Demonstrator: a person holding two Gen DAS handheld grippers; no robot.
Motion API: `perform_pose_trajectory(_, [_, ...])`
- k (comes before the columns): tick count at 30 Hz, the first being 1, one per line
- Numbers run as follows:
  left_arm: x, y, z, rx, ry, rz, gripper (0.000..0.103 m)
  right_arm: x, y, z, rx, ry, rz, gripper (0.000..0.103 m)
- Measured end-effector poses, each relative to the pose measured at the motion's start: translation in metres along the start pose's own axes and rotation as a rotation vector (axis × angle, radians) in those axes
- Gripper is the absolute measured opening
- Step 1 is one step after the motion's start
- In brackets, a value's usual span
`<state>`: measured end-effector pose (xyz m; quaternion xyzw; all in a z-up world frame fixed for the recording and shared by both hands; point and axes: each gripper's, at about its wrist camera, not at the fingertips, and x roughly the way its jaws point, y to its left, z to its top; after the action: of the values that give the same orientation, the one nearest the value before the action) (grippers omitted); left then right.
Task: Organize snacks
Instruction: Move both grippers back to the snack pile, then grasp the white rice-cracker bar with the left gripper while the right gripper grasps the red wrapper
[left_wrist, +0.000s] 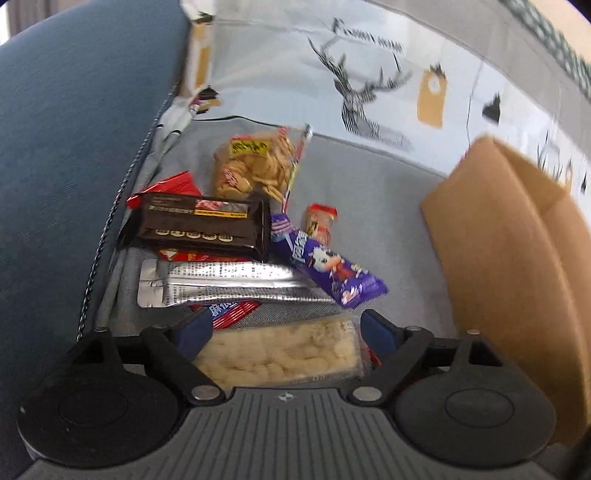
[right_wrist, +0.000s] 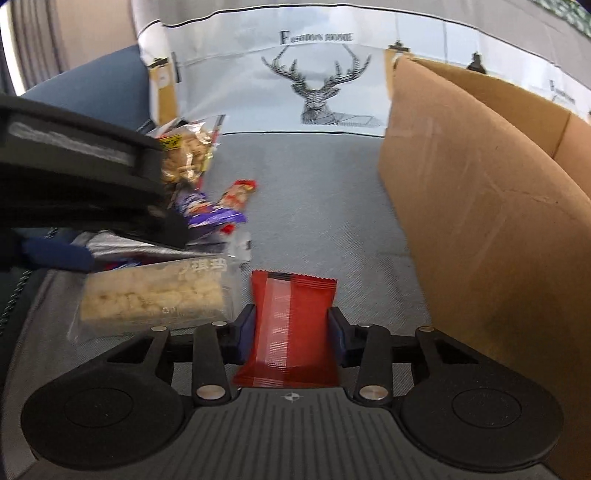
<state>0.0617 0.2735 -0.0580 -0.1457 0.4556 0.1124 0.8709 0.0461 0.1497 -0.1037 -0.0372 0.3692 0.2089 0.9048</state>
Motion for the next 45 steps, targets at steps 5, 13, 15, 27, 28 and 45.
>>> perform_pose_trajectory(5, [0.009,-0.003,-0.003,0.036,0.02,-0.014,0.09,-0.009,-0.002,-0.005,-0.037,0.028,0.031,0.042])
perform_pose_trajectory(13, [0.004,0.035,-0.028,-0.171,0.203,-0.174,0.068,-0.021,-0.008,-0.014,-0.106,0.092,0.098,0.043])
perform_pose_trajectory(15, [-0.005,0.033,-0.036,-0.131,0.203,-0.185,0.068,-0.026,-0.009,-0.019,-0.126,0.095,0.128,0.043])
perform_pose_trajectory(27, [-0.001,-0.013,-0.049,0.164,0.215,-0.02,0.069,-0.033,-0.014,-0.034,-0.208,0.054,0.171,0.049])
perform_pose_trajectory(28, [-0.001,-0.015,-0.049,0.18,0.206,-0.008,0.06,-0.033,-0.013,-0.034,-0.217,0.05,0.169,0.049])
perform_pose_trajectory(45, [-0.008,0.008,-0.042,-0.079,0.193,0.027,0.041,-0.028,-0.015,-0.028,-0.2,0.031,0.178,0.046])
